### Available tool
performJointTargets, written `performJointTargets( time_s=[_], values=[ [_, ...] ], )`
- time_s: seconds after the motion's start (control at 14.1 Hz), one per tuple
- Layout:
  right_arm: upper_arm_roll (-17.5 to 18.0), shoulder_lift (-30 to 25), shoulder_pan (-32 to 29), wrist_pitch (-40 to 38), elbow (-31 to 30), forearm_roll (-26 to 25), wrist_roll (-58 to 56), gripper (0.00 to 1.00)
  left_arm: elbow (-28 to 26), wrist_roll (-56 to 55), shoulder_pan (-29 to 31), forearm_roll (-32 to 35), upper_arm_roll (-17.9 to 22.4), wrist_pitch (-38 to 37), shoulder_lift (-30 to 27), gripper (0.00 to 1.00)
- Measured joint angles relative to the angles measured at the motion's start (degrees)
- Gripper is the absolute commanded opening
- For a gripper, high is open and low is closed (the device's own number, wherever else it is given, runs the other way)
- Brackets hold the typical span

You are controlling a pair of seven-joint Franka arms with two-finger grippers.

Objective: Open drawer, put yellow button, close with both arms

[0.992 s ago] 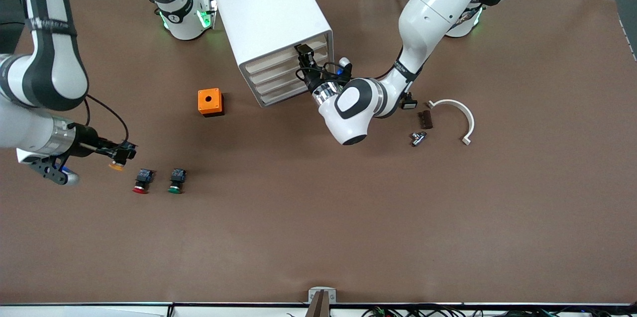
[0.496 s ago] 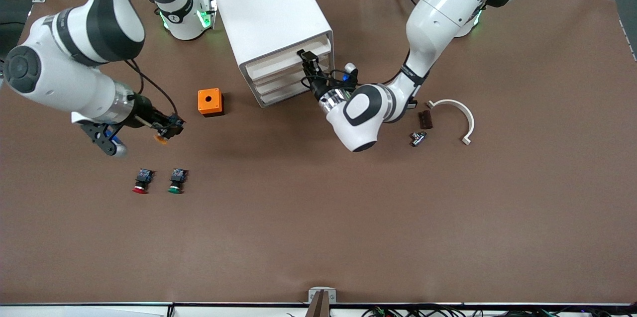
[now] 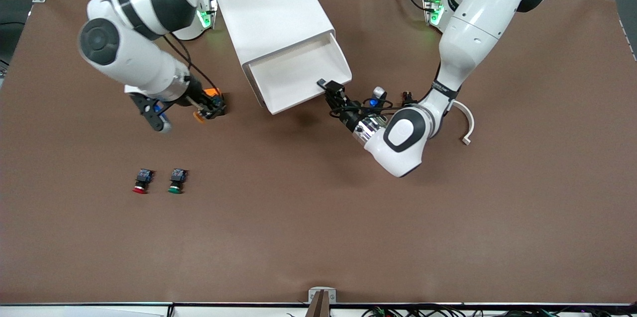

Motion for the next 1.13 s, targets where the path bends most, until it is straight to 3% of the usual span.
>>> performJointTargets(
  time_s=[0.14, 0.35, 0.43, 0.85, 1.13],
  values=[
    [0.02, 0.0, 3.73, 0.42, 0.08, -1.6, 5.75, 0.0, 0.03, 0.07, 1.28, 0.01, 0.35, 0.11, 0.02, 0.18],
    [0.0, -0.02, 7.95, 0.94, 1.1, -1.84, 12.66, 0.0, -0.12, 0.61, 1.93, 0.01, 0.93, -0.29, 0.05, 0.84],
    [0.01, -0.02, 9.23, 1.09, 1.71, -1.87, 14.91, 0.0, -0.12, 1.34, 1.92, 0.01, 0.94, -0.27, 0.08, 0.99],
    [-0.03, 1.6, 16.23, 6.45, 2.41, -2.15, 25.86, 0.0, 1.02, 13.52, 3.02, 0.02, 1.53, -0.11, 0.36, 1.0],
    [-0.01, 5.81, 20.89, 10.97, 2.5, -3.04, 31.39, 0.01, 5.01, 29.52, 5.48, 0.32, 1.52, -0.12, 0.12, 0.99]
  ],
)
